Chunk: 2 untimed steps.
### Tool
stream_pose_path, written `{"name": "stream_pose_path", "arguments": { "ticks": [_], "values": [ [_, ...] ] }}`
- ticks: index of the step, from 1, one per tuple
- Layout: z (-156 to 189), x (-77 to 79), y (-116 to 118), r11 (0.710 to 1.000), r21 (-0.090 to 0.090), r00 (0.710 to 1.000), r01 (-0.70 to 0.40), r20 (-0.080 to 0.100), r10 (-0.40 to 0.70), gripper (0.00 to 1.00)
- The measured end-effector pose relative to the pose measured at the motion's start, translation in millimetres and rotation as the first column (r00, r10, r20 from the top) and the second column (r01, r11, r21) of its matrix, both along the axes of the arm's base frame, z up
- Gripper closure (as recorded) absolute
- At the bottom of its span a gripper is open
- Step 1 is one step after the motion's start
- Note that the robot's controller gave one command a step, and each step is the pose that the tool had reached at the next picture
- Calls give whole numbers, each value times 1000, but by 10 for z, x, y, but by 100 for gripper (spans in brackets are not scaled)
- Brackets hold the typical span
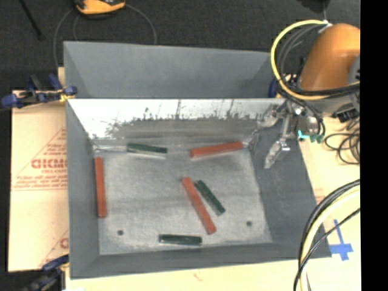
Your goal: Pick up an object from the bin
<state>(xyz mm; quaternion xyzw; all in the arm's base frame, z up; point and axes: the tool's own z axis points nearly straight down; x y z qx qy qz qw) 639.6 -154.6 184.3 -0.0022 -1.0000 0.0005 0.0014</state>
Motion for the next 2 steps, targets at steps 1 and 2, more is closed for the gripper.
{"name": "stream_pose_path", "arguments": {
  "ticks": [1, 2],
  "values": [
    [54, 17, 4, 1000, -2, 1000, -2, 8, 2, 0],
    [-510, 133, 315, 1000, -3, 1000, -19, 14, 19, 0]
  ]
}}
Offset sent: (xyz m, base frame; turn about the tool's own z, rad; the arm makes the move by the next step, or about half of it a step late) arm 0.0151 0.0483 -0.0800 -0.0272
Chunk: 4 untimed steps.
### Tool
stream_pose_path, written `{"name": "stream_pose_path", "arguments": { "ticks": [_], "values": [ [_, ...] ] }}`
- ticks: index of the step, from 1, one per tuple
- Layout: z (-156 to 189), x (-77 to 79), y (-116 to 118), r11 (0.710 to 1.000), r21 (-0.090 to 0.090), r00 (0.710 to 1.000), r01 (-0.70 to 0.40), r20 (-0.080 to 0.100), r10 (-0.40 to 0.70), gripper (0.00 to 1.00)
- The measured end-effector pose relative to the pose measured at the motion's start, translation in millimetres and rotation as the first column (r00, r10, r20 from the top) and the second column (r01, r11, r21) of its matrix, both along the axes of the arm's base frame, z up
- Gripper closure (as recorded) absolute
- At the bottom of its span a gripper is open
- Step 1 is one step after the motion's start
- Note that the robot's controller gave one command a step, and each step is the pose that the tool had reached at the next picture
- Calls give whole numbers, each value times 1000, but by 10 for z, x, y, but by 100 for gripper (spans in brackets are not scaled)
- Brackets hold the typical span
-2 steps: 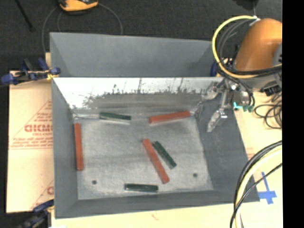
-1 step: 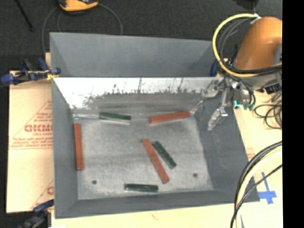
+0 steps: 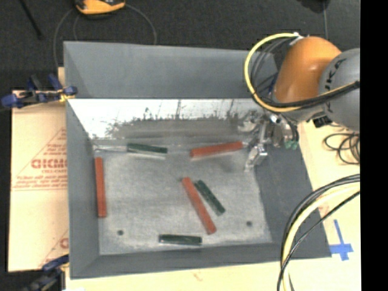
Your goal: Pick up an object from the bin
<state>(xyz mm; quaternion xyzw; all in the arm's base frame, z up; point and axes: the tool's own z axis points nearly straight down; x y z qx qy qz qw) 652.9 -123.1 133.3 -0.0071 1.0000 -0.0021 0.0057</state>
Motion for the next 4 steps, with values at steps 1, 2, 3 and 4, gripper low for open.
{"name": "stream_pose_path", "arguments": {
  "ticks": [1, 2, 3, 4],
  "values": [
    [-148, 4, 77, 1000, 2, 1000, -2, -4, 2, 0],
    [110, -128, 48, 1000, 5, 1000, 1, -14, 0, 0],
    [-533, 45, 467, 990, 2, 990, 141, -3, -141, 100],
    [-527, 0, 474, 990, 1, 990, 139, -32, -139, 0]
  ]
}}
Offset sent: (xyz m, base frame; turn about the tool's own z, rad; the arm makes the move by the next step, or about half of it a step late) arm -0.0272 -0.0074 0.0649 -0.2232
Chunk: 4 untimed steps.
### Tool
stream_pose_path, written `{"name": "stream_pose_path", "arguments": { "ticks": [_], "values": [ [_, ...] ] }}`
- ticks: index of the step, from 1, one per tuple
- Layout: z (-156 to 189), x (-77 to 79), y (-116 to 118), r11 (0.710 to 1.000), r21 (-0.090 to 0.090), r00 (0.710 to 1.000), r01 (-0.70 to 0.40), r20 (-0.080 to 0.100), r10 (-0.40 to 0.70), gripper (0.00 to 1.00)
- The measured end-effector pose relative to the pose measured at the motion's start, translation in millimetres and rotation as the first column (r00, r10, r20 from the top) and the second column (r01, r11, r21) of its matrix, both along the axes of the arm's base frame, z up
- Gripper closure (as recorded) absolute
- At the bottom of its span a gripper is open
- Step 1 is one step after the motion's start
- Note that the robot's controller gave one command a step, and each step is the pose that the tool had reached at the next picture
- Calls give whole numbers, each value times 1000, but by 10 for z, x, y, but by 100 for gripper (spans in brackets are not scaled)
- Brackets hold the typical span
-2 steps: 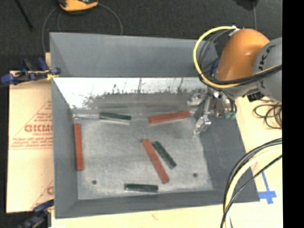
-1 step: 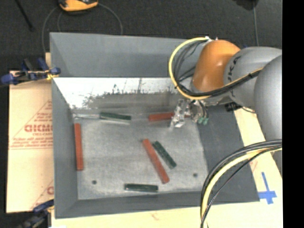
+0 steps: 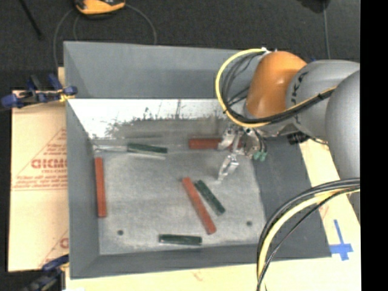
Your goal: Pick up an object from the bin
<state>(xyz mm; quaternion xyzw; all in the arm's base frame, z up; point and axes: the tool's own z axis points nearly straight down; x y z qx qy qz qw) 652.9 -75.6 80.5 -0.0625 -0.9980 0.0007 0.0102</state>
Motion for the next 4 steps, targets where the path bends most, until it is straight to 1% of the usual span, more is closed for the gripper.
{"name": "stream_pose_path", "arguments": {
  "ticks": [1, 2, 3, 4],
  "values": [
    [-1, 1, 0, 1000, 0, 1000, -1, 1, 1, 0],
    [44, -22, 687, 1000, -1, 1000, 0, 24, 0, 100],
    [32, -71, 693, 1000, 0, 1000, -2, -3, 2, 0],
    [19, -73, 691, 1000, -1, 1000, -3, -2, 3, 0]
  ]
}}
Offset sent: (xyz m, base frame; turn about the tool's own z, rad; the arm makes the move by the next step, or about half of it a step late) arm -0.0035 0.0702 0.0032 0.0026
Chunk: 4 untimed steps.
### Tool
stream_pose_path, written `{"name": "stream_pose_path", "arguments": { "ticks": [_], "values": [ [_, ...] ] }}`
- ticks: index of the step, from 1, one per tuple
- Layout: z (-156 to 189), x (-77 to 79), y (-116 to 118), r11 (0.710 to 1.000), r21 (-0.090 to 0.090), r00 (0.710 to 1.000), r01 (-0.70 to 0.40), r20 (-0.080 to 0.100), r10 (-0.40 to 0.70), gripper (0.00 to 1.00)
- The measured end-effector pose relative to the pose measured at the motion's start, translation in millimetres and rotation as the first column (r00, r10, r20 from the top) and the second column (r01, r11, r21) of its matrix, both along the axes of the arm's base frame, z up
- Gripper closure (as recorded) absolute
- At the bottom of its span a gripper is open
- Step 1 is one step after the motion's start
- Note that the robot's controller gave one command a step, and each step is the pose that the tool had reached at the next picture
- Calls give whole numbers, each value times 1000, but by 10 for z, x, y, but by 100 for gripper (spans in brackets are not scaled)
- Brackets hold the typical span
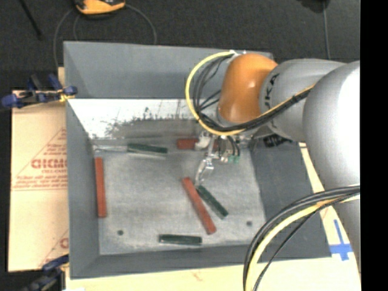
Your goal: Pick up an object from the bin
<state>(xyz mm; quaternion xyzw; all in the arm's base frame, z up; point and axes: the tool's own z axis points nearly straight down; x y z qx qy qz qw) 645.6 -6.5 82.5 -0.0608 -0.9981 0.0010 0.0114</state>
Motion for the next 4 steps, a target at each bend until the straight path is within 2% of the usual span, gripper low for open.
{"name": "stream_pose_path", "arguments": {
  "ticks": [1, 2, 3, 4],
  "values": [
    [12, -37, -7, 1000, 0, 1000, -18, 8, 18, 0],
    [58, -247, -123, 995, 0, 995, -95, 26, 95, 0],
    [63, -369, -173, 998, 1, 998, -61, 25, 61, 0],
    [56, -571, -279, 989, 2, 988, 149, 27, -149, 0]
  ]
}}
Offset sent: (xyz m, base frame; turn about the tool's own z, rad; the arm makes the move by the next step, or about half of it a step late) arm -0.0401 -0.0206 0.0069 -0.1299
